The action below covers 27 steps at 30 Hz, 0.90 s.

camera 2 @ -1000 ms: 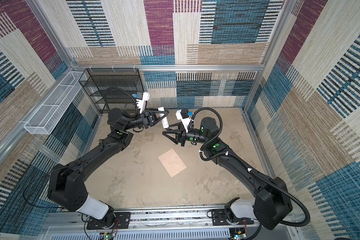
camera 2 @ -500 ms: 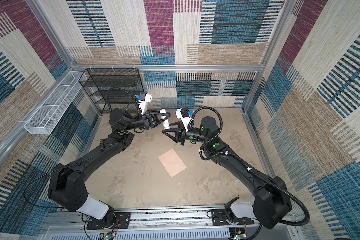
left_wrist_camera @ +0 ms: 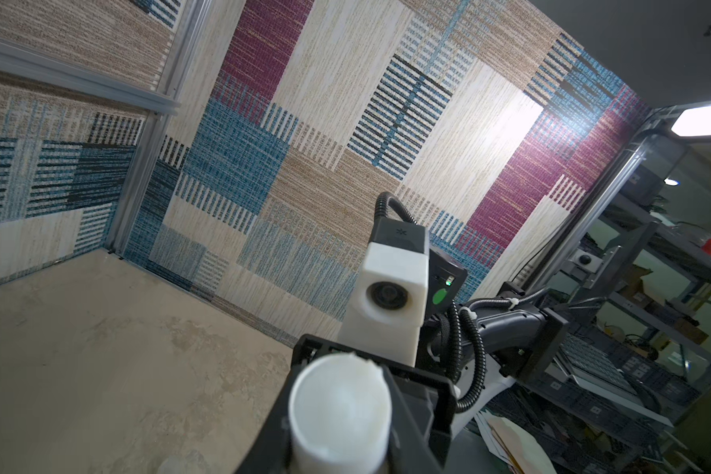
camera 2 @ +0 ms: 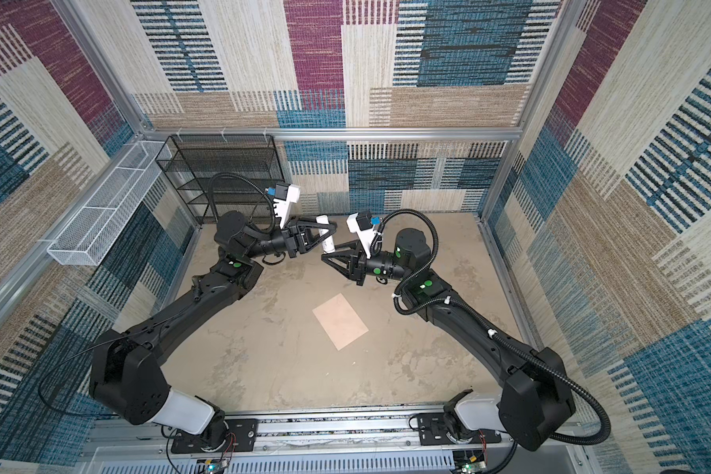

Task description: Place the letter into the envelope and seal it

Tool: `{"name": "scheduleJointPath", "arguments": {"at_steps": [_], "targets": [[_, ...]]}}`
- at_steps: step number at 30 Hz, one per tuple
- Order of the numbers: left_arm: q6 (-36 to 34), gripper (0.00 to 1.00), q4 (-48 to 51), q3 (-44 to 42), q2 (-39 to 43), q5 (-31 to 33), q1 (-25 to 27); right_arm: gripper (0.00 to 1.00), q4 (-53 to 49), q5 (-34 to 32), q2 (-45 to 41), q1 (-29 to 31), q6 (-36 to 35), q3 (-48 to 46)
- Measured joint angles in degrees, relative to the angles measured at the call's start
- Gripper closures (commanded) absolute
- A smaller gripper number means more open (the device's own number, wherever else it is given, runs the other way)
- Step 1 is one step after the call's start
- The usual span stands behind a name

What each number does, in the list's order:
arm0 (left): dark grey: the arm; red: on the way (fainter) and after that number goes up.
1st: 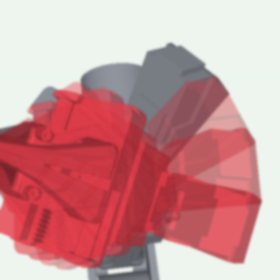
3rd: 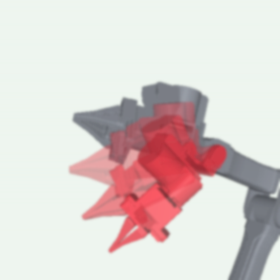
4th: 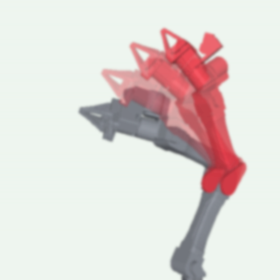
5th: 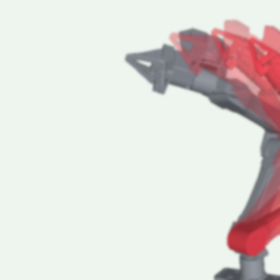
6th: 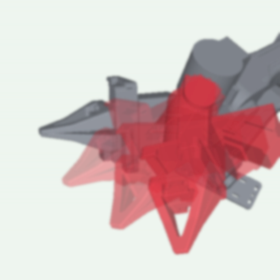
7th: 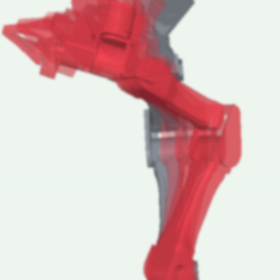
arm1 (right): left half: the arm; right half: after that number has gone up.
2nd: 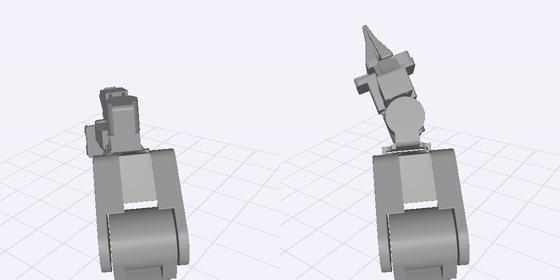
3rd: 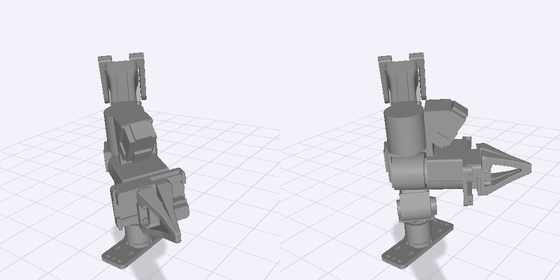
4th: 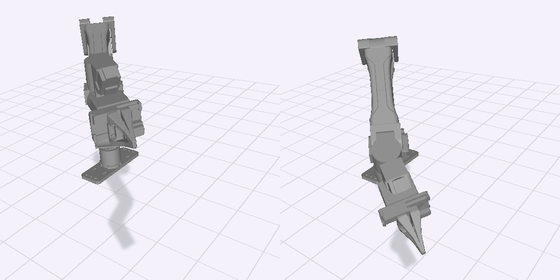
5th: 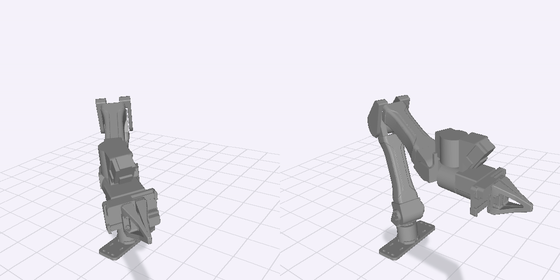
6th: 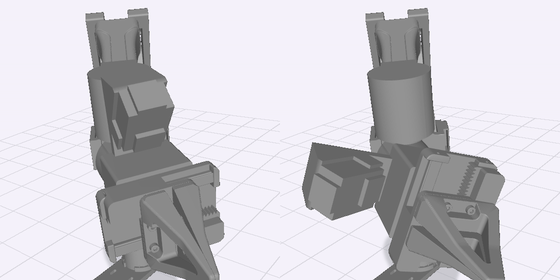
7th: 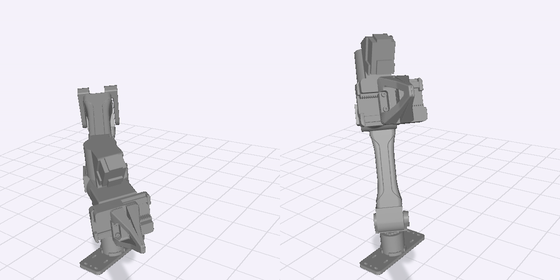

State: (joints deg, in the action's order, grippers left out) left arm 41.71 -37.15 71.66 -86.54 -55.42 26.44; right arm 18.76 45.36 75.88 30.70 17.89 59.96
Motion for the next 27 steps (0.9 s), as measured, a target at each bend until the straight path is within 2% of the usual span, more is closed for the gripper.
{"name": "scheduleJointPath", "arguments": {"at_steps": [4, 7, 10, 15, 19, 23, 25, 27], "targets": [[-6.27, 1.00, 6.95, 1.25, 1.05, 5.60, 1.22, 0.92, -0.70, -3.89, -0.15, 0.04, -0.85, 0.09], [-11.41, 1.00, 12.35, 2.97, 1.11, 12.55, 3.43, 0.97, -2.34, -9.01, -0.85, 0.15, -2.14, 0.09], [-14.82, 1.00, 14.45, 3.93, 0.85, 20.35, 5.68, 0.98, -3.50, -16.28, -1.70, 0.63, -4.33, 0.09], [-15.08, 1.00, 13.68, 3.17, -0.15, 31.12, 8.04, 0.97, -6.97, -31.08, -2.01, 3.45, -9.33, 0.55], [-14.99, 1.00, 12.17, 3.65, -1.55, 37.42, 9.75, 0.96, -8.52, -44.41, -1.11, 7.10, -13.77, 2.19], [-14.29, 1.00, 11.04, 3.78, -2.78, 41.07, 10.45, 0.91, -8.76, -55.47, 0.44, 10.23, -16.98, 2.84], [-13.81, 1.00, 11.30, 3.87, -3.10, 41.79, 10.54, 0.87, -8.74, -58.80, 1.01, 11.15, -18.21, 2.86], [-13.75, 1.00, 11.87, 4.07, -3.10, 42.01, 10.56, 0.79, -8.74, -60.41, 1.14, 11.65, -19.02, 2.86]]}}
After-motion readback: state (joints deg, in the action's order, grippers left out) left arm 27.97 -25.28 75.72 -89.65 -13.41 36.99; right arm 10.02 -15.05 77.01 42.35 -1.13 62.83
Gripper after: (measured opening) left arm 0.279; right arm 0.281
